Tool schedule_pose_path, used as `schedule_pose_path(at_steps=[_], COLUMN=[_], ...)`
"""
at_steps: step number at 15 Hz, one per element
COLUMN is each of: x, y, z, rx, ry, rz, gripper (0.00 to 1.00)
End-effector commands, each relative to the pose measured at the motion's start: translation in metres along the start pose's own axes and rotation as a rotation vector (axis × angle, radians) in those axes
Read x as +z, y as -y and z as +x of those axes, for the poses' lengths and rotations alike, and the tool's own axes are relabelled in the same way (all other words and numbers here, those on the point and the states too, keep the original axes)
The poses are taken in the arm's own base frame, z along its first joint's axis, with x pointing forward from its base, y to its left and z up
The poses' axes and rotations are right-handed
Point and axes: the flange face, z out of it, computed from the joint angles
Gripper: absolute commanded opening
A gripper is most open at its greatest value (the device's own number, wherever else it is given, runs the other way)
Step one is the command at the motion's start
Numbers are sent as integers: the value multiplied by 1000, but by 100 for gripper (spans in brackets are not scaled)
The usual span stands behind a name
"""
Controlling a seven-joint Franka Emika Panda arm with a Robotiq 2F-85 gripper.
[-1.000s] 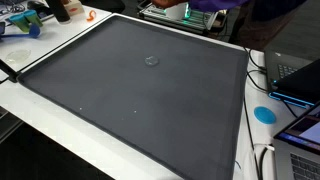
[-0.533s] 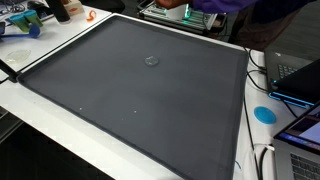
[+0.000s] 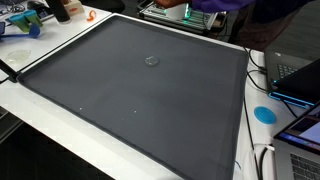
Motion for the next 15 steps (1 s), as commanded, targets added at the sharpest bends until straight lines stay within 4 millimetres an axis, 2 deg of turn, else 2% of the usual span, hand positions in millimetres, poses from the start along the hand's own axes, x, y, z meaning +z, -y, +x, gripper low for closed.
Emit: schedule_pose_path(at_steps=[1, 2, 3, 8, 15], x=[0, 0, 0, 0, 0], y=[2, 2, 2, 2, 2], z=[2, 2, 2, 0, 0], rx=[1, 0, 0, -3, -3], ry=[11, 11, 11, 1, 1], rz=[14, 14, 16, 3, 3], gripper=[6, 1, 0, 4, 4])
